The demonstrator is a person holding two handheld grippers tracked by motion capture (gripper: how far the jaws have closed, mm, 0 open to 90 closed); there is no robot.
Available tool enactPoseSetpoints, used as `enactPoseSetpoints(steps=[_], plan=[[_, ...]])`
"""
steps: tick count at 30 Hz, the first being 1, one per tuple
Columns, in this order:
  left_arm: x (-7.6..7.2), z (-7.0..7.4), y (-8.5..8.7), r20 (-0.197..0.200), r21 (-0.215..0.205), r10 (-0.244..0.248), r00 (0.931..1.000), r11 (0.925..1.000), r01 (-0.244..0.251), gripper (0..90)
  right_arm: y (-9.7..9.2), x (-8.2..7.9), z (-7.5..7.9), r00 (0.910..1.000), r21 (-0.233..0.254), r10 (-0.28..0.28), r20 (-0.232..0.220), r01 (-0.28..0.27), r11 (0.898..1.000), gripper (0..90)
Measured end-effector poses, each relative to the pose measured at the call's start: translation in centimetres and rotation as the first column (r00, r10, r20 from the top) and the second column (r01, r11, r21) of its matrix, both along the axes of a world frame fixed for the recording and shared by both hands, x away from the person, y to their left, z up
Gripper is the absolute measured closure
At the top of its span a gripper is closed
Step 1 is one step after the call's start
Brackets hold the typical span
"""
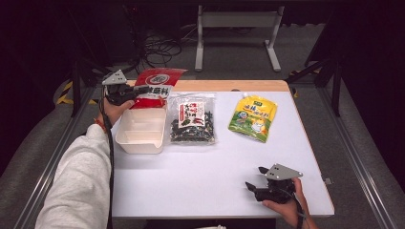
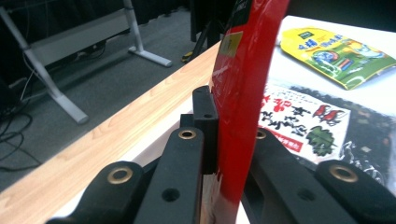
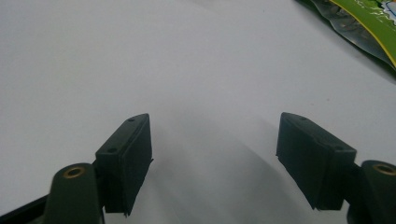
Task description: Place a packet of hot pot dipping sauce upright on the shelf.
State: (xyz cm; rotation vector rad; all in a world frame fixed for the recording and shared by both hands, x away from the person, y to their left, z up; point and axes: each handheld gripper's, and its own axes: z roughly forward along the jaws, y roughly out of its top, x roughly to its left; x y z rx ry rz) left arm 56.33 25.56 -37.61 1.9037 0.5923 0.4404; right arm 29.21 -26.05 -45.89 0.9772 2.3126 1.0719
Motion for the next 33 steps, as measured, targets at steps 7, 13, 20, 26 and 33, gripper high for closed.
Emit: enactPoseSetpoints(steps=[7, 13, 20, 26, 33], plan=[[0.1, -0.5, 0.5, -0.043, -0.004, 0.059, 0.9973, 0.9982, -0.059, 76.2, 0.1, -0.2, 0.5, 0.9994, -0.012, 0.005, 0.034, -0.004, 1.0, 29.3], [-0.7, -1.1, 1.3, -0.054, 0.066, 0.075, 0.9957, 0.9952, -0.072, 84.8, 0.1, -0.3, 0.9, 0.9989, 0.001, 0.009, 0.046, -0.009, 1.0, 30.4], [-0.2, -2.1, 1.3, -0.091, 0.158, 0.123, 0.9882, 0.9816, -0.107, 89.8, 0.6, 0.4, 0.8, 0.9993, 0.013, 0.016, 0.034, -0.017, 1.0, 30.4], [-0.3, -2.5, 1.5, -0.105, 0.143, 0.141, 0.9844, 0.9818, -0.125, 89.3, 0.8, 0.9, 0.8, 0.9995, 0.024, 0.014, 0.028, -0.015, 1.0, 31.7], [-1.0, -2.5, 1.1, -0.089, 0.159, 0.186, 0.9786, 0.9725, -0.17, 83.4, 0.1, 1.3, 1.1, 0.9996, 0.044, -0.005, 0.028, 0.004, 0.999, 39.4]])
